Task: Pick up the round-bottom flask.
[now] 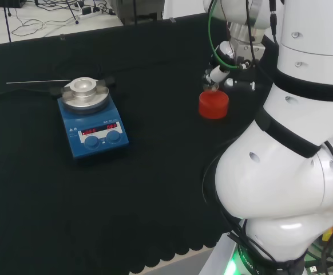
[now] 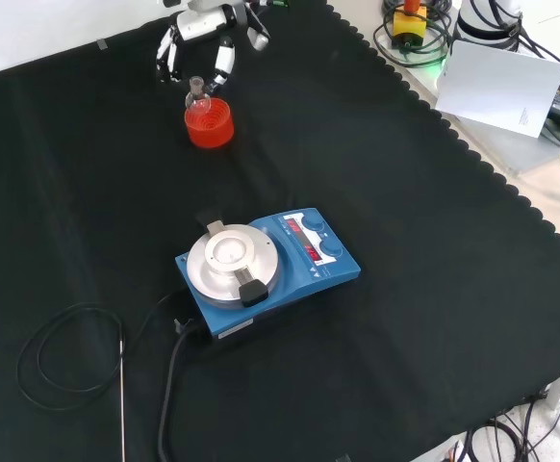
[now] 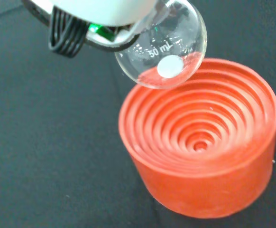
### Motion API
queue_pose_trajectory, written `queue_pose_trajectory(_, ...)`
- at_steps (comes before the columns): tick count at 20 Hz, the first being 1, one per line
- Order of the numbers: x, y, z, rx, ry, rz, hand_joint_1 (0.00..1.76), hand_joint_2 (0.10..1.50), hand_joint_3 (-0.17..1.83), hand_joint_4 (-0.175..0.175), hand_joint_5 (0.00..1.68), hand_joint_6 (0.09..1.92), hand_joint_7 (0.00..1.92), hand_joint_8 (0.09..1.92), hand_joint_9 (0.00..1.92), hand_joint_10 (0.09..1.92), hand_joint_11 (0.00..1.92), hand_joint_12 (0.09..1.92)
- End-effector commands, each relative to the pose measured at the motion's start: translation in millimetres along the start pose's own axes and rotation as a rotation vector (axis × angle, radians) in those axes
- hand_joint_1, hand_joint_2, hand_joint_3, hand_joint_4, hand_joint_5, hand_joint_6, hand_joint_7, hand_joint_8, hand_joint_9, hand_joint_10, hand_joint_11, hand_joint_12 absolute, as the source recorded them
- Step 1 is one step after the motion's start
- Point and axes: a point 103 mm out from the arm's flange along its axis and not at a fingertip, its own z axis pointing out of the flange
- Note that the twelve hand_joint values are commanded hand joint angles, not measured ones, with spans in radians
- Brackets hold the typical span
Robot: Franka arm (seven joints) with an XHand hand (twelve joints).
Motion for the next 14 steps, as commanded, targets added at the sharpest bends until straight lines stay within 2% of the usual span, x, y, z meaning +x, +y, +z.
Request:
queue_pose_trajectory(1,33,-9,-22,0.000,-0.023,-0.047,1.09,0.64,0.80,0.175,1.15,0.96,0.59,0.64,0.87,0.49,0.65,1.24)
queue_pose_trajectory(6,67,-10,-36,-0.007,-0.038,-0.093,1.10,0.63,0.82,0.175,1.16,0.96,0.59,0.64,0.87,0.49,0.65,1.24)
queue_pose_trajectory(14,130,-8,-48,-0.006,-0.080,-0.194,1.10,0.62,0.83,0.175,1.17,0.94,0.59,0.64,0.87,0.48,0.66,1.24)
